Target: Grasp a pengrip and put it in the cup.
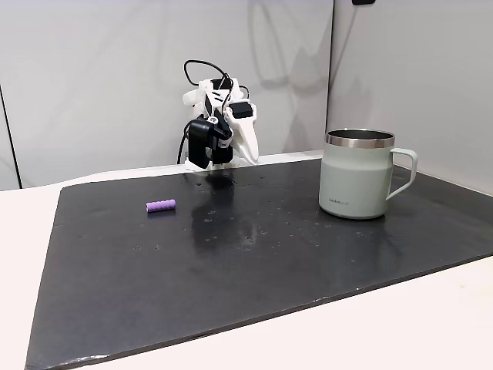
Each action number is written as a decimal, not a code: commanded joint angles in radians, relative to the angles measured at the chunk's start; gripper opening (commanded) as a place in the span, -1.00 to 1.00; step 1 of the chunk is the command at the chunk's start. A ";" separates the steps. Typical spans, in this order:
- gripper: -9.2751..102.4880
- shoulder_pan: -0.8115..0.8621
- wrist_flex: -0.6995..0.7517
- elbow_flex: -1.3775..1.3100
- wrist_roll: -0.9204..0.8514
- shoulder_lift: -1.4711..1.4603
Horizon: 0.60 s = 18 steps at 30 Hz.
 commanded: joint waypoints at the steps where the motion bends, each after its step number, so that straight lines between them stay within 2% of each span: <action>1: -0.83 0.002 -0.040 0.015 -0.003 0.021; 18: -0.83 0.017 -0.064 0.012 -0.005 0.021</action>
